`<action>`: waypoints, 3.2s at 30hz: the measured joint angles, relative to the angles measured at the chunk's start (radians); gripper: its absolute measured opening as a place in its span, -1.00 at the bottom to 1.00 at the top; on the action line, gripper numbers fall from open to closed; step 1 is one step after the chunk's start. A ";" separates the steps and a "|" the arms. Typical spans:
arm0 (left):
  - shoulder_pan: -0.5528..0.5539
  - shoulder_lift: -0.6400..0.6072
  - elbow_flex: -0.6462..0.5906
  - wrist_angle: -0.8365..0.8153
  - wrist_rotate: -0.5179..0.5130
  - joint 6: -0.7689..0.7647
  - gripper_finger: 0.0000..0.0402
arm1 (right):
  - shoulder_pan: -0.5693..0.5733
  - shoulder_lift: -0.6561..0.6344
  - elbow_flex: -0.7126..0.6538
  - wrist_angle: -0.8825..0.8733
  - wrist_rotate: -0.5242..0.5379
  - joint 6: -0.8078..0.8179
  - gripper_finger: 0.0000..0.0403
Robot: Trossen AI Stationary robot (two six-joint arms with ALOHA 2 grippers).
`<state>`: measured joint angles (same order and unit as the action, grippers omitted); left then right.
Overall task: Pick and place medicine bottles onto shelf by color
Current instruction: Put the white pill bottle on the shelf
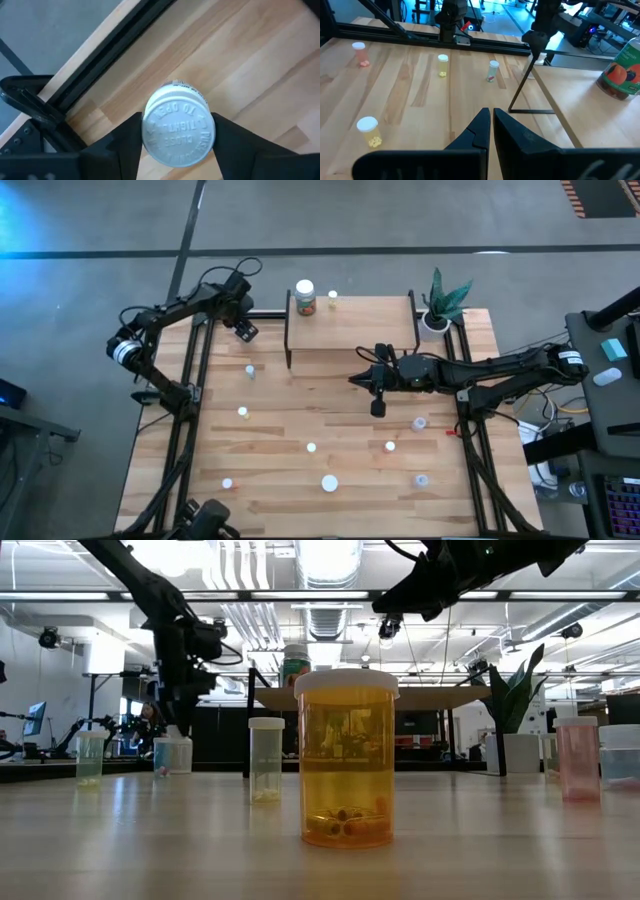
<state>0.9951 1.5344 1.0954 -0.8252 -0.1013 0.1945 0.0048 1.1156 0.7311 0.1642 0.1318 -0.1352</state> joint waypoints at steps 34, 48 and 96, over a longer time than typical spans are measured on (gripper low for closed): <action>-0.992 -0.237 0.142 0.005 0.022 -0.872 -0.10 | 0.034 -0.031 -0.001 -0.057 0.002 -0.006 -0.94; -0.959 0.217 0.258 0.208 0.046 -0.596 -0.10 | 0.039 -0.055 -0.008 -0.093 0.001 -0.006 -0.94; -1.070 -0.467 -0.511 1.164 0.045 -0.474 -0.26 | 0.127 0.216 0.068 -0.034 0.306 0.503 0.31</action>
<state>-0.0750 1.0676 0.5842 0.3383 -0.0558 -0.2794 0.1318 1.3313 0.7995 0.1306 0.4378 0.3676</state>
